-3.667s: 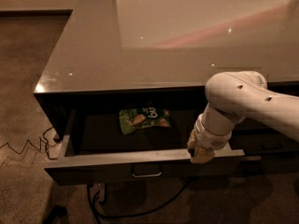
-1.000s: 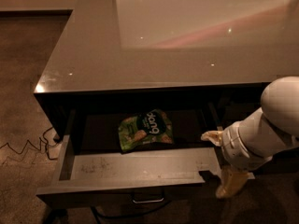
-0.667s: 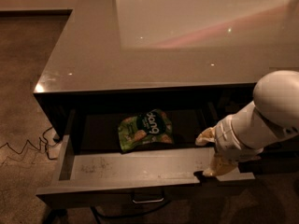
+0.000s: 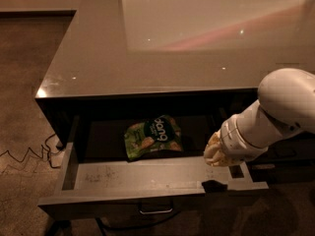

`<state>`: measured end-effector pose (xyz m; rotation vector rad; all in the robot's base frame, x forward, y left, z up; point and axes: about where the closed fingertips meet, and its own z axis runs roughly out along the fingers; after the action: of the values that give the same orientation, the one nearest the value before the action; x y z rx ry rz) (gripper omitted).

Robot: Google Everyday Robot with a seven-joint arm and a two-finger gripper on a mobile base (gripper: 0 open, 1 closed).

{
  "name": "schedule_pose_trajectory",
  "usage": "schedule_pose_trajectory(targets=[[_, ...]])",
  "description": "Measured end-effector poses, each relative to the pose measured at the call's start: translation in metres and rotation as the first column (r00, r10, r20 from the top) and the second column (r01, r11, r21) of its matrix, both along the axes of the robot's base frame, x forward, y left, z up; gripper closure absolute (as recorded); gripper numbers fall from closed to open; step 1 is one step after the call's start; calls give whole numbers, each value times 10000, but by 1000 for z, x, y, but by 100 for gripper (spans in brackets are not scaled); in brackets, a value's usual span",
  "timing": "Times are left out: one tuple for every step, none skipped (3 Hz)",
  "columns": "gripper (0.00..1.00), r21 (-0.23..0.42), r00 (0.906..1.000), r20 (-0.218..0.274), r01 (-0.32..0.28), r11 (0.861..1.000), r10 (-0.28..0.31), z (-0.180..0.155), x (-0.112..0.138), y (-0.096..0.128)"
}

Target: Open top drawer

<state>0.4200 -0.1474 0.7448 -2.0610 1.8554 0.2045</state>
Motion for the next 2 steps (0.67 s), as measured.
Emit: schedule_pose_trajectory(targets=[[100, 0, 10000, 0, 0, 10000, 0, 0, 0, 0], [100, 18, 10000, -58, -31, 10000, 31, -3, 3, 2]])
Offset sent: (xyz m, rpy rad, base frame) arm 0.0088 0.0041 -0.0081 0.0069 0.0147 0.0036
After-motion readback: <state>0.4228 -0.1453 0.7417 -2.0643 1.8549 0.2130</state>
